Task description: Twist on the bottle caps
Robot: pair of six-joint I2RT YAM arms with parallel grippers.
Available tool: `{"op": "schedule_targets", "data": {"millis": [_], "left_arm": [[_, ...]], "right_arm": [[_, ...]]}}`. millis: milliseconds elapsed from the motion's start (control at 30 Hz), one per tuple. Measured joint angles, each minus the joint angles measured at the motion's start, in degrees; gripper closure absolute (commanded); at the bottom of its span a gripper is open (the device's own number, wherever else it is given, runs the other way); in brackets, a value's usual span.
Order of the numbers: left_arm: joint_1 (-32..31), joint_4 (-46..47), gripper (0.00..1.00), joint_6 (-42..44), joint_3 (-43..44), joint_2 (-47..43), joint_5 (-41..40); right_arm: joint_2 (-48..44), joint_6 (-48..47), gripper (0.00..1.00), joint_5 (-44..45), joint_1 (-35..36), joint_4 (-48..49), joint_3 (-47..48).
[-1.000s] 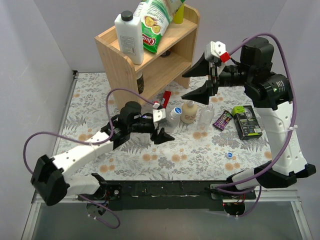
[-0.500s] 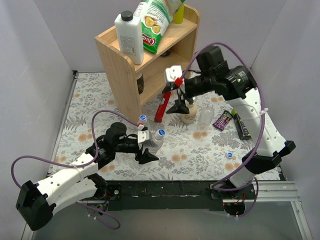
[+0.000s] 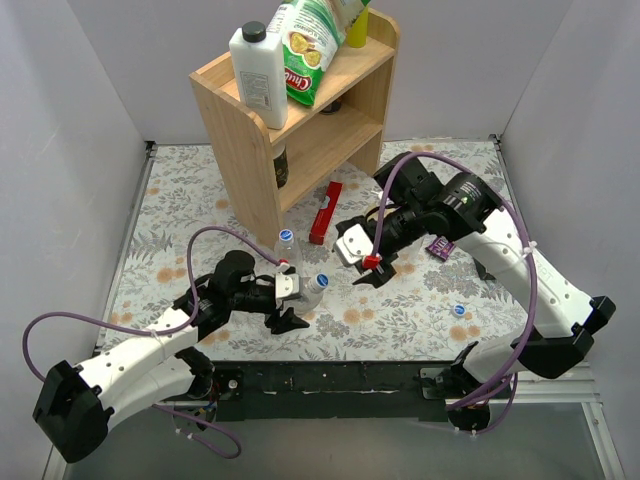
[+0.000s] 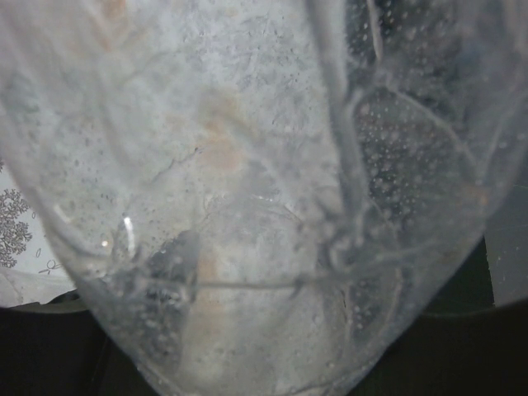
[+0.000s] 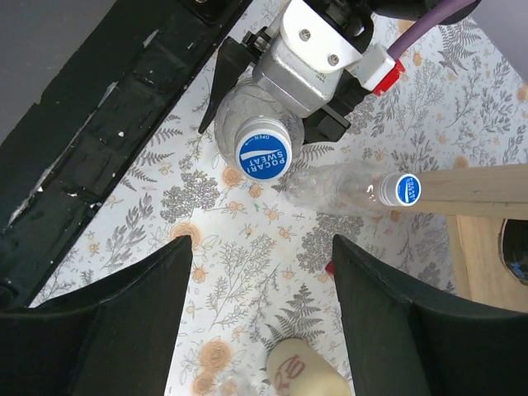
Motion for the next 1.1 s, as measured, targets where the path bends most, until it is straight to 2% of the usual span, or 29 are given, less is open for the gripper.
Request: {"op": "schedule_targets", "data": {"millis": [267,800,1100], "left_arm": [[0.0,-0.1,1.00,3.5,0.0,1.6,0.2],[0.0,-0.1,1.00,5.3,1.3,3.5,0.4],[0.0,-0.1,1.00,5.5,1.3,3.6,1.2]], "right_arm": [[0.5,-4.3,0.32,-0.6,1.4,0.1,-2.0],[3.5,-4.3,0.39,-0.7,6.6,0.6,-2.1],[3.6,-4.3,0.49,0.5,7.2,2.1,-2.1]]}}
